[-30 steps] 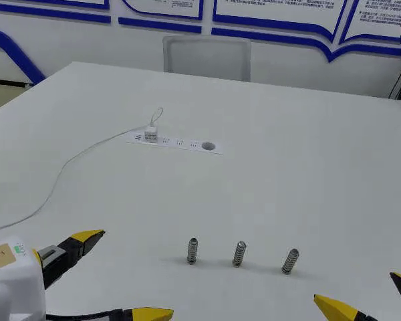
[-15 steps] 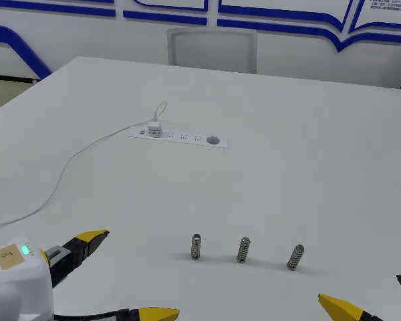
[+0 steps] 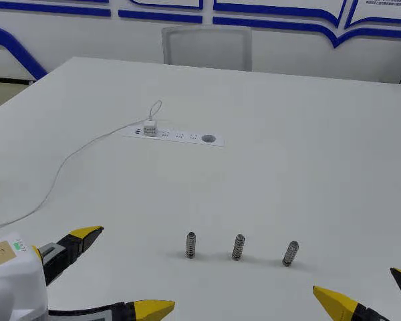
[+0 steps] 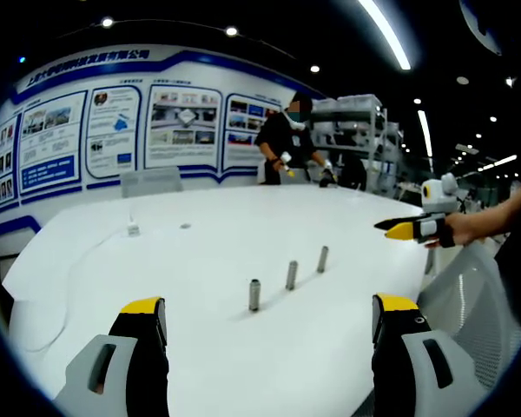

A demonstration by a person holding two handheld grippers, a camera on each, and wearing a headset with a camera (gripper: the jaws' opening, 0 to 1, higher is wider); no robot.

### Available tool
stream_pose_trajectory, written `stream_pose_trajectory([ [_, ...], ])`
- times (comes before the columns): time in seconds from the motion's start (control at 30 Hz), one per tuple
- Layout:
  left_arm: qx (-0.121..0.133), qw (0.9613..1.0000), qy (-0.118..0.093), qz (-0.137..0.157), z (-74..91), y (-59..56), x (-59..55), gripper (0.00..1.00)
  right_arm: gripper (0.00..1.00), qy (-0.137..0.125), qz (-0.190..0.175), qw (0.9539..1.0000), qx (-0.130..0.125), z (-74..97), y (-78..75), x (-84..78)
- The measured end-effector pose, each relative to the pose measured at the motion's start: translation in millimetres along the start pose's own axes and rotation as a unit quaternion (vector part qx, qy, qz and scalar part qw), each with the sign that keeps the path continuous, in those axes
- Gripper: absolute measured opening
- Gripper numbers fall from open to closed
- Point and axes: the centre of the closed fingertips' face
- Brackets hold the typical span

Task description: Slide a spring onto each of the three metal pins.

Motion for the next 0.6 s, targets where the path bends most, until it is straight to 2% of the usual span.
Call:
stream_pose_trajectory([
  [0.6, 0.006, 1.0, -0.003, 0.001, 2.2, 0.5, 4.7, 1.0, 0.91, 0.009, -0.002, 0.9999, 0.005, 0.1, 2.6, -3.6],
])
Point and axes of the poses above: the centre of the closed fingertips' face, and the gripper's own axes: z roughly backward along the fingers, y roughly to its left, x roughly out of its top, and after that the axes turned 15 degrees about -z, right-handed
